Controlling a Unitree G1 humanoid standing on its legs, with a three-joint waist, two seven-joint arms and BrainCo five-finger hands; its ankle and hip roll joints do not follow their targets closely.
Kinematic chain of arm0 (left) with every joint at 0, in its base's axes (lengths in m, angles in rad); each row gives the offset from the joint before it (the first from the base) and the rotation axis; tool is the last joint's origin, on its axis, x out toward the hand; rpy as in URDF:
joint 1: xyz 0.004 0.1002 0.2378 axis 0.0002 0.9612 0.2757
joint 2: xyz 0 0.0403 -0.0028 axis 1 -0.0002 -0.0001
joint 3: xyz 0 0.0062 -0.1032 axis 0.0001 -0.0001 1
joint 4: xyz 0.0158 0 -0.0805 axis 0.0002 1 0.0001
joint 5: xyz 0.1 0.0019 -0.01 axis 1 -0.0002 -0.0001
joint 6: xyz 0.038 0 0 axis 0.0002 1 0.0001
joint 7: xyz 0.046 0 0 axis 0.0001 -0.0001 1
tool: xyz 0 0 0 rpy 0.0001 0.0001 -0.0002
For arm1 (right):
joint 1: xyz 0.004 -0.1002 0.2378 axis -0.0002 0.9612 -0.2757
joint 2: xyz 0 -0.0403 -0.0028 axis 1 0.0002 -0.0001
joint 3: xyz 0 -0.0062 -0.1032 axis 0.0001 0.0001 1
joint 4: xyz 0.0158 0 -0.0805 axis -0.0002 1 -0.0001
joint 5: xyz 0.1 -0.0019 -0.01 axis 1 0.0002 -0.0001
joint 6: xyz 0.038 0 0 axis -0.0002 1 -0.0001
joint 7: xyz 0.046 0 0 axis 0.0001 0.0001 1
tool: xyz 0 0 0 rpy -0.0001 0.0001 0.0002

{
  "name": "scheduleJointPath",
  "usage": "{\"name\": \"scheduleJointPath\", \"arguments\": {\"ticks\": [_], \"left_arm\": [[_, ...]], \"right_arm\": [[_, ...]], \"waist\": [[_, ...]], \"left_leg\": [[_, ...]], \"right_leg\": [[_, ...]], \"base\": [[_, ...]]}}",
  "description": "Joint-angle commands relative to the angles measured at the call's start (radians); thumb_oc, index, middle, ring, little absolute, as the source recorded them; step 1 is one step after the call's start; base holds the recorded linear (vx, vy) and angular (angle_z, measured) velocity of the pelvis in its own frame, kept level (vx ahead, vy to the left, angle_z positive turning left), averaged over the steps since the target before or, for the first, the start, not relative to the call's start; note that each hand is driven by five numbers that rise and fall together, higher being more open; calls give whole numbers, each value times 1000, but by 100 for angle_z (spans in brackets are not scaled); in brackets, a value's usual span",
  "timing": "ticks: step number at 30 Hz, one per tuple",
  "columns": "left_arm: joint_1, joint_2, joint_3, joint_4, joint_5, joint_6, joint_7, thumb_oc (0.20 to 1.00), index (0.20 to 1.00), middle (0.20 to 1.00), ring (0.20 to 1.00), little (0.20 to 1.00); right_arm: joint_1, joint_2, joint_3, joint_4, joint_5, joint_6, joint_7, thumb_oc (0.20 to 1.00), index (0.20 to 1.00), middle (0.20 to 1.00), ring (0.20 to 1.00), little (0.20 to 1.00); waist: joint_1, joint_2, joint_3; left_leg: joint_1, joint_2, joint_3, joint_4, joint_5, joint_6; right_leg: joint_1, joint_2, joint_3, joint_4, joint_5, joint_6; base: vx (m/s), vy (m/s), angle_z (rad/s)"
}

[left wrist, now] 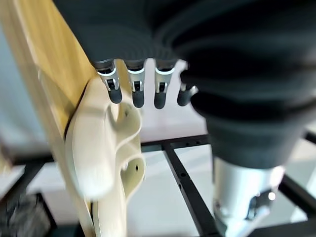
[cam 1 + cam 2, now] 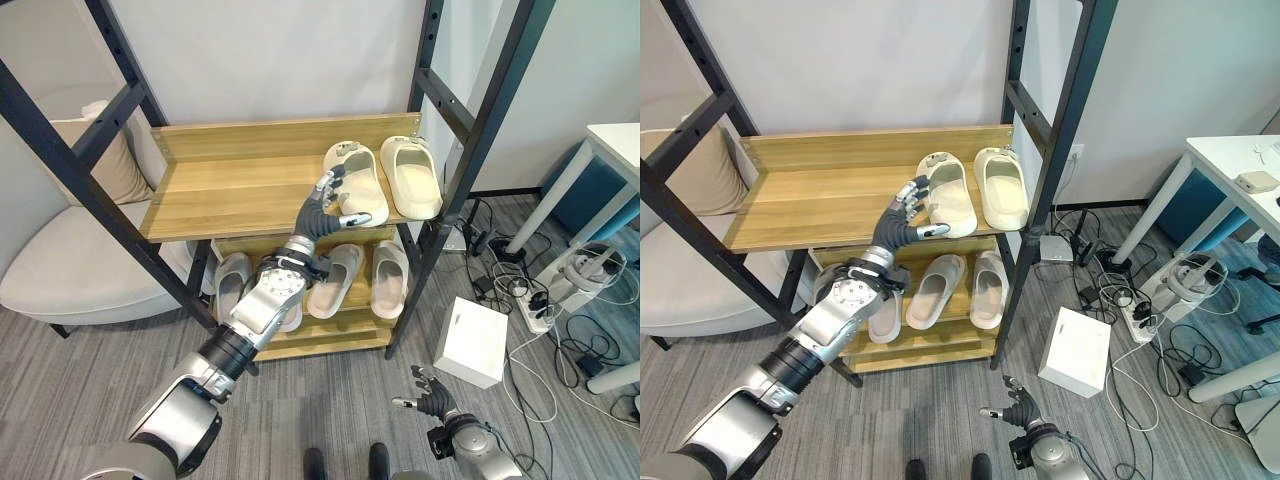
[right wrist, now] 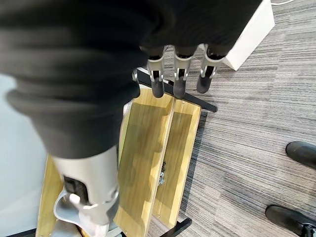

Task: Arrange the slippers neatly on the shoe rack.

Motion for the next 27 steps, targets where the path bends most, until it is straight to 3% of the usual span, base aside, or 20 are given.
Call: {"name": "scheduleJointPath", "arguments": {"ticks": [1,8,16,20,27], "left_arm": [[-176,-29,7,128,-127,-31,-21,1000,1000,1000,1000,1000],[-238,-111,-23,242,-139,-10,-9,1000,1000,1000,1000,1000],[-268,-125,-23,224,-66,-19,20,1000,1000,1000,1000,1000],[-262,-104,4,157,2,-45,64,1000,1000,1000,1000,1000],[-172,-39,58,-194,41,-132,72,1000,1000,1000,1000,1000]], "right_arm": [[-25,15,16,11,19,-8,-21,1000,1000,1000,1000,1000],[-61,45,50,65,35,4,-32,1000,1000,1000,1000,1000],[-33,44,44,65,45,-10,-35,1000,1000,1000,1000,1000],[-23,41,32,53,51,-28,-38,1000,1000,1000,1000,1000],[-11,43,12,31,57,-54,-40,1000,1000,1000,1000,1000]], "waist": [[1,-12,-9],[-13,0,-21],[-17,-1,-27],[-8,-7,-26],[17,-24,-22]], "left_leg": [[80,31,-42,-7,-202,-18],[83,32,-36,-7,-202,-20],[80,32,-43,-7,-199,-21],[80,31,-52,-7,-197,-22],[79,29,-73,-7,-192,-23]], "right_leg": [[81,-47,-26,1,-182,75],[79,-47,-15,1,-182,73],[77,-47,-21,1,-181,72],[83,-48,-31,1,-182,69],[97,-50,-55,1,-185,66]], "base": [[0,0,0],[-4,1,-1],[-9,1,-3],[-8,-1,1],[-24,4,12]]}}
